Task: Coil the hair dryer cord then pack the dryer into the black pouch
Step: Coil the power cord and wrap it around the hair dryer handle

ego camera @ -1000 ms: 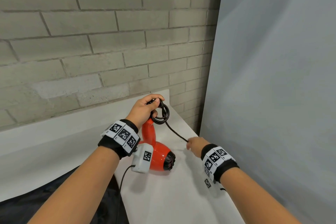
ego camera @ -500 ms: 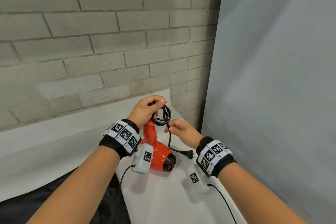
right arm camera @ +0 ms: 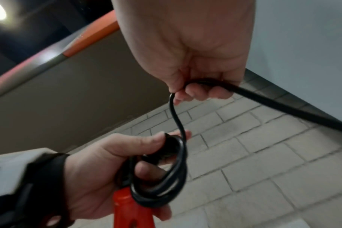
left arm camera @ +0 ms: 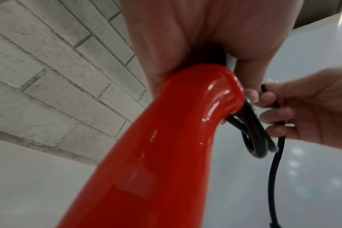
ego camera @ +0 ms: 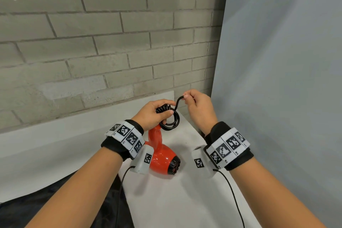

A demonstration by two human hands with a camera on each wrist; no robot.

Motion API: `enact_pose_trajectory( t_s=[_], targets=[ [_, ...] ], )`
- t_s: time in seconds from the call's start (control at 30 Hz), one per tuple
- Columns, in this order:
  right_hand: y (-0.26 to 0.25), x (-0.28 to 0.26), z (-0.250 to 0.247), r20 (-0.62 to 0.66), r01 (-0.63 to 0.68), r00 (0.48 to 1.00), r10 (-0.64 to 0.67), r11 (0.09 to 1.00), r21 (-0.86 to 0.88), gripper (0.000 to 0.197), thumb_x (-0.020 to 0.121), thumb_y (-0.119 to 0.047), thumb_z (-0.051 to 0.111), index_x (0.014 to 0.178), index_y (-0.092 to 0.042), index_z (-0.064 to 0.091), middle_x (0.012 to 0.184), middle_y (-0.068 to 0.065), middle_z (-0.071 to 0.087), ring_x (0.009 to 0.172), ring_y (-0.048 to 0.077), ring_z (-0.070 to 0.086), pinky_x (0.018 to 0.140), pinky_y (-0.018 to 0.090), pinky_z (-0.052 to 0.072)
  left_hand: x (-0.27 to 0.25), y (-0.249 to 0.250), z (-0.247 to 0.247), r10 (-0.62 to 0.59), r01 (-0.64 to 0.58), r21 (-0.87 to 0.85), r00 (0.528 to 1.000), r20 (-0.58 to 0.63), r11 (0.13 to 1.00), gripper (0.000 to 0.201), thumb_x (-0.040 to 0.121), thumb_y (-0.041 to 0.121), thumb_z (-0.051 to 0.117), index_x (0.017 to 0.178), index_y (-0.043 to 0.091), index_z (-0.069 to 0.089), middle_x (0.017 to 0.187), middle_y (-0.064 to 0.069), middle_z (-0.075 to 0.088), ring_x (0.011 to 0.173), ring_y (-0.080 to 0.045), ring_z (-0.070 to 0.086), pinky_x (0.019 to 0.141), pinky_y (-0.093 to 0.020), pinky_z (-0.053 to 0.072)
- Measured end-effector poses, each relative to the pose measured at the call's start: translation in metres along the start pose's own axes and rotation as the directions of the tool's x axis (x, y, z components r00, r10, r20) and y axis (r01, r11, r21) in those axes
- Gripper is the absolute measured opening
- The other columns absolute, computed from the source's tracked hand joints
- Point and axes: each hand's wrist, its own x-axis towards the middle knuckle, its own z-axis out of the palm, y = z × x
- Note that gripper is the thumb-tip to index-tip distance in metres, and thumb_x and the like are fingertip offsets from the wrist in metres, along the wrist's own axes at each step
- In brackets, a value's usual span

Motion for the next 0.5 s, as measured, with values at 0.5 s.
enact_pose_trajectory(
  t_s=[0.5],
  targets=[
    [0.034,-0.015,-0.004,0.117,-0.038,0.992,0.035,0.999,0.022,0.013,0.095,-0.016,0.043,0.092,-0.016,0.056,0.064,-0.008,0.047,0.056,0.001,0.045,0.054,0.012,0.038,0.006,-0.002,0.007,-0.088,0.078,-0.131,0.993,-0.073,0.988,0.015,0.09,0.016,0.052,0.087,0.025,0.064,0.071,0.0,0.062,0.039,-0.002,0.047,0.043,-0.011,0.038]
  ],
)
